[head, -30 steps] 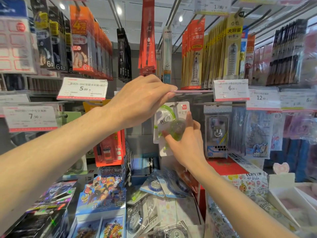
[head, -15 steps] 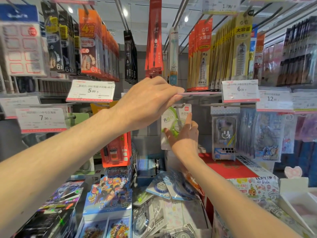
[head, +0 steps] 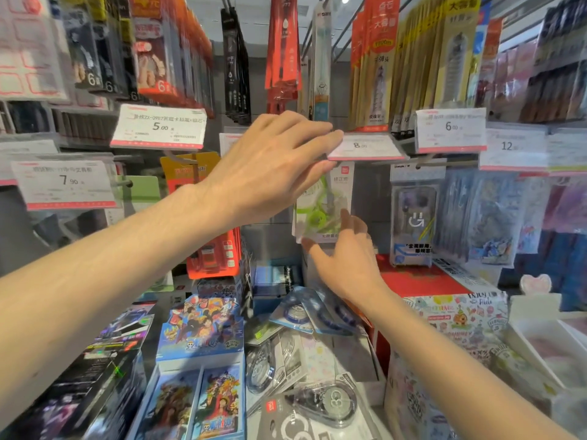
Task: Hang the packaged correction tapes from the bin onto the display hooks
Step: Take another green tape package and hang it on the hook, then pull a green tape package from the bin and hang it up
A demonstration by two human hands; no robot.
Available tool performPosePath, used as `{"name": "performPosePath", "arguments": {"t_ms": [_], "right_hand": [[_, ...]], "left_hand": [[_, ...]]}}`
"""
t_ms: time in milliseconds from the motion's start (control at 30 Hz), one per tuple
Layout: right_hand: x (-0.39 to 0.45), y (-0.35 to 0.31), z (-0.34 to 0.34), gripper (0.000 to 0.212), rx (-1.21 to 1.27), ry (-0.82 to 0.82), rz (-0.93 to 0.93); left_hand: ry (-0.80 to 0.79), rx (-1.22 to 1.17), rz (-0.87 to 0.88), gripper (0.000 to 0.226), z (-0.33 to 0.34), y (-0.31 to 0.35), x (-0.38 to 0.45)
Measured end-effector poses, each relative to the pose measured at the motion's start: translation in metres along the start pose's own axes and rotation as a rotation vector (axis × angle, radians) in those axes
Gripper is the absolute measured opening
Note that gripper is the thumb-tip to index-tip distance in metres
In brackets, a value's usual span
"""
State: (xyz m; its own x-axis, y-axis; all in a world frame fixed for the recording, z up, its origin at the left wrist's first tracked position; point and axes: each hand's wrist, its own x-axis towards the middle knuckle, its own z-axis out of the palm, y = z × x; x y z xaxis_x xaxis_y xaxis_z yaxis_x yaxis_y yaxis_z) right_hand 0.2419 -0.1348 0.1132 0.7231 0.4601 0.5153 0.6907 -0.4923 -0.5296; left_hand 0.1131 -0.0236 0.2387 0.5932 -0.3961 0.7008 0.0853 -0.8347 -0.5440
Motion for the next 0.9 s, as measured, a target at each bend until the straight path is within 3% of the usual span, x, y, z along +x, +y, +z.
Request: {"name": "performPosePath", "arguments": {"t_ms": [167,333,433,500,667,800,900], "right_hand": [[-0.039,0.009,-0.001,0.073,-0.142,-0.247,-0.124],[-0.059,0.011,0.020,0.036,-0.309,-0.456,-0.386],[-0.060,0.013,0.047,0.036,-0.377,-0.519,-0.528],[-0.058,0.014,0.063,0.034,-0.405,-0.523,-0.600],[-0.051,0.017,0.092,0.031,-0.482,-0.503,-0.770],[-0.047,0.021,0.106,0.037,-0.512,-0.474,-0.831],[-0.047,0.021,0.114,0.035,-0.548,-0.441,-0.840]], "left_hand": [[0.033,0.070,0.032,0.046,0.005,0.007,-0.020],[0.091,0.039,0.092,0.041,0.005,0.026,-0.064],[0.025,-0.015,0.068,0.040,0.012,0.032,-0.100],[-0.106,-0.062,0.032,0.042,0.020,0.035,-0.129],[-0.606,-0.190,-0.189,0.046,0.042,0.050,-0.214],[-1.039,-0.323,-0.342,0.098,0.051,0.058,-0.251],[-1.185,-0.393,-0.431,0.113,0.048,0.062,-0.258]]}}
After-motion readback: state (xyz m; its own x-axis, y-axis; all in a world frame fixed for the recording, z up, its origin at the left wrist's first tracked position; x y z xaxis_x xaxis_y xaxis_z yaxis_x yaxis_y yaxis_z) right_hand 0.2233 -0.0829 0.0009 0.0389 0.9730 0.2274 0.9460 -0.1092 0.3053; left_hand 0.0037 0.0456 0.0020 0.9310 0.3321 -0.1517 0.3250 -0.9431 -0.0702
